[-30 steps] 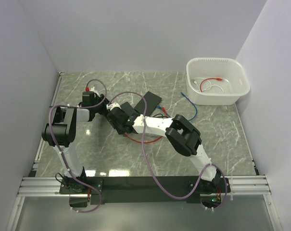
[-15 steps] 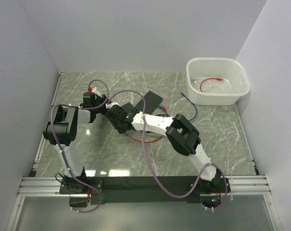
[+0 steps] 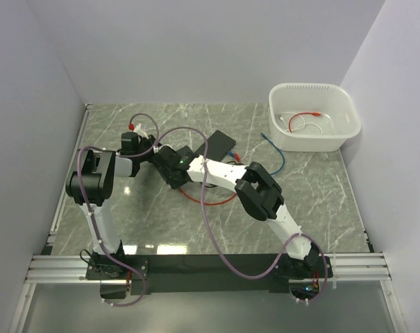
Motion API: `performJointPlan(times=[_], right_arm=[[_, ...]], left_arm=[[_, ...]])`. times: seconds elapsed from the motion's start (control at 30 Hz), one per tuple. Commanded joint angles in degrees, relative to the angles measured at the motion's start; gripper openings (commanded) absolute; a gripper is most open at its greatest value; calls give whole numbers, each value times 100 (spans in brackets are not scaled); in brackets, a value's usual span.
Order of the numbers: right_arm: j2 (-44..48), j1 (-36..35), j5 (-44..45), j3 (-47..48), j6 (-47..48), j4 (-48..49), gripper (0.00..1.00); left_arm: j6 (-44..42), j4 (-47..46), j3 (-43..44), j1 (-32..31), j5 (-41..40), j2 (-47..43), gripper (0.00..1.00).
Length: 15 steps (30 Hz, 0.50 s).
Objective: Insert the plug into the switch port
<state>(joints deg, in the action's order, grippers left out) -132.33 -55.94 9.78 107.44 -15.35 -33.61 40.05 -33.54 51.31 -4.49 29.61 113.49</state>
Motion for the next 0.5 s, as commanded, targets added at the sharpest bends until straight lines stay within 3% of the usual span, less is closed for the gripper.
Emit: performJointPlan(times=[0.0, 0.27, 0.47], right_arm=[[-162, 400, 674, 462, 76, 1189, 0], [-134, 558, 964, 708, 173, 1445, 0], [-355, 725, 868, 1455, -107, 971, 0]], left_arm=[[-163, 1419, -113, -464, 389, 235, 25], [-349, 1745, 186, -693, 476, 481, 22], [-428, 1860, 274, -737, 423, 595, 20]])
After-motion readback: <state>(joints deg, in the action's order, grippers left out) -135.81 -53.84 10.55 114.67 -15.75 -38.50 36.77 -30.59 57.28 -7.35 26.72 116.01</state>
